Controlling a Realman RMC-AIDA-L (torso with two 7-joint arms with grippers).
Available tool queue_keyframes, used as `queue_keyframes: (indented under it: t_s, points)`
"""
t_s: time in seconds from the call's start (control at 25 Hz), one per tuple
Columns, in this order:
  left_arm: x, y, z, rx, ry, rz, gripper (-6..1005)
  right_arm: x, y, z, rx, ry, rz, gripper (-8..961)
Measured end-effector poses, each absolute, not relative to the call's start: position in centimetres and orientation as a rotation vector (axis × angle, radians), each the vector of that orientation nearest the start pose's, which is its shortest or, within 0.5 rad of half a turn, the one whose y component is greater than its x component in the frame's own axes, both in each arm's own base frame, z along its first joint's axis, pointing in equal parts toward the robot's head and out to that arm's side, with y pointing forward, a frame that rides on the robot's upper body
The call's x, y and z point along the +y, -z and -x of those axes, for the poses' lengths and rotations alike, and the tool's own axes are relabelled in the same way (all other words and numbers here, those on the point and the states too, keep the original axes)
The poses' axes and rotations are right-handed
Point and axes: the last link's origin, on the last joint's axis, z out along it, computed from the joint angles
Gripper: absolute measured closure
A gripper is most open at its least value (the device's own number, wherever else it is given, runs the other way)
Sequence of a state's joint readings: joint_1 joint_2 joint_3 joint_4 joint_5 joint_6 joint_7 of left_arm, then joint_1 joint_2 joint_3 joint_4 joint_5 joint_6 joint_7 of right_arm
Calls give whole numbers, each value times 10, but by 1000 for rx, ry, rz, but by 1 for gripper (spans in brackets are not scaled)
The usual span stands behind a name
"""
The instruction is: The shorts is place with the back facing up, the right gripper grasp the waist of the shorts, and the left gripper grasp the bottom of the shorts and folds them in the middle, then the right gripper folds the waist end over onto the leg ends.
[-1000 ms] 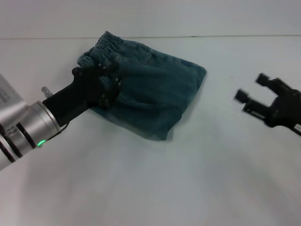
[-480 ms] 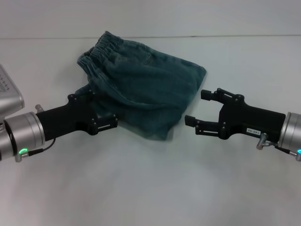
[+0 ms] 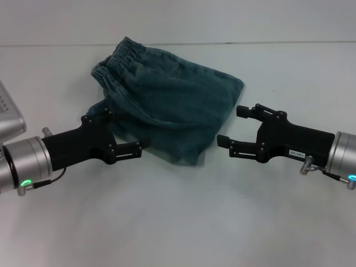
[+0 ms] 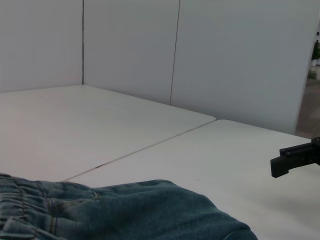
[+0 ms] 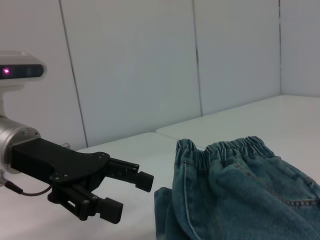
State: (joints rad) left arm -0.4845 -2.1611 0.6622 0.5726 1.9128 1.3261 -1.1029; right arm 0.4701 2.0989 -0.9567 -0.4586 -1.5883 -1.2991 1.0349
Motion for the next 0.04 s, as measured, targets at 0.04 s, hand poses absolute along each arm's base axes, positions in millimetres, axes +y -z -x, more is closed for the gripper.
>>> queue_keyframes:
  t_s: [0.04]
  points:
    - [329, 37, 280, -518, 651, 2523, 111, 326, 46, -271, 486, -756, 2543, 4]
